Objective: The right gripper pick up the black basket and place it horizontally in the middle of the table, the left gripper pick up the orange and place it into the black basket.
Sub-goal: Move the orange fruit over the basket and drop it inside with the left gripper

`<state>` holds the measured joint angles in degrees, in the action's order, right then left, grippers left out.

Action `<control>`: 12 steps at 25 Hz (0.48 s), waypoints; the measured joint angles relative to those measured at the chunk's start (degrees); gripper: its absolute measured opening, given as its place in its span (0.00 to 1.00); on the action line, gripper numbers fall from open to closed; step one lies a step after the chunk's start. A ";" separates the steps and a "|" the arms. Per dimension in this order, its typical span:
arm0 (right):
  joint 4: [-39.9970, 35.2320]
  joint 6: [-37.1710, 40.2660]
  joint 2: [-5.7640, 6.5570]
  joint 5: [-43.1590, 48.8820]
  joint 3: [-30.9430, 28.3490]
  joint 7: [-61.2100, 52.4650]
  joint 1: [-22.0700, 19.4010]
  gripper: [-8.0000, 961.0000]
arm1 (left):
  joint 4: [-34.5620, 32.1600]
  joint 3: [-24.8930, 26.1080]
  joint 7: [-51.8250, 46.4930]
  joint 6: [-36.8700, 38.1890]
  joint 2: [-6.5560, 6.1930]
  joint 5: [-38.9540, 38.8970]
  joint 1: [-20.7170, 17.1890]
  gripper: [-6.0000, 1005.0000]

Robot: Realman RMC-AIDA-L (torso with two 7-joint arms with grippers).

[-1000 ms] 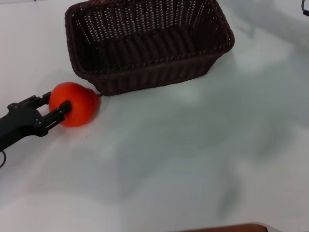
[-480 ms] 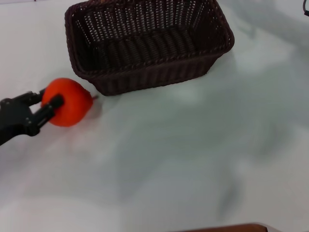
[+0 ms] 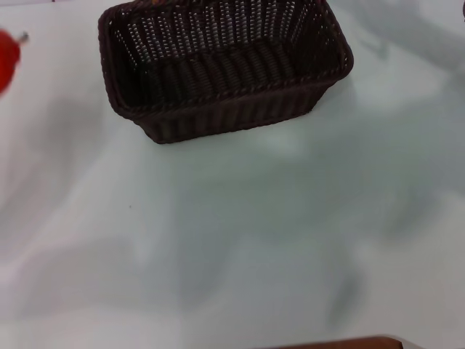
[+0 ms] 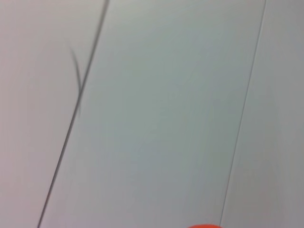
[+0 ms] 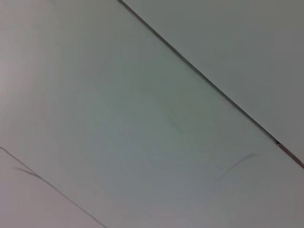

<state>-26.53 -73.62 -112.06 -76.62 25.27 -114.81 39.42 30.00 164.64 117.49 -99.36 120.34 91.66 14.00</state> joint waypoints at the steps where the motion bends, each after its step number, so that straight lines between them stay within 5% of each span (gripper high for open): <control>1: 0.06 -0.21 0.00 -0.28 0.01 0.17 -0.03 0.82 | -0.06 0.01 -0.15 -0.68 0.27 -1.30 0.76 0.27; 6: 0.53 -2.13 -1.21 -3.05 0.11 1.85 -0.18 0.82 | -1.06 -1.82 -1.83 -0.02 2.21 -2.42 7.66 0.23; 12: 0.48 -3.22 -4.62 -6.84 0.47 5.14 -0.14 0.82 | -4.63 -12.55 -3.44 8.97 3.48 -2.47 14.47 0.22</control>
<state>-26.06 -76.84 -116.68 -83.46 25.75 -109.67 39.28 25.37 152.09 114.05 -90.39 123.82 89.19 28.47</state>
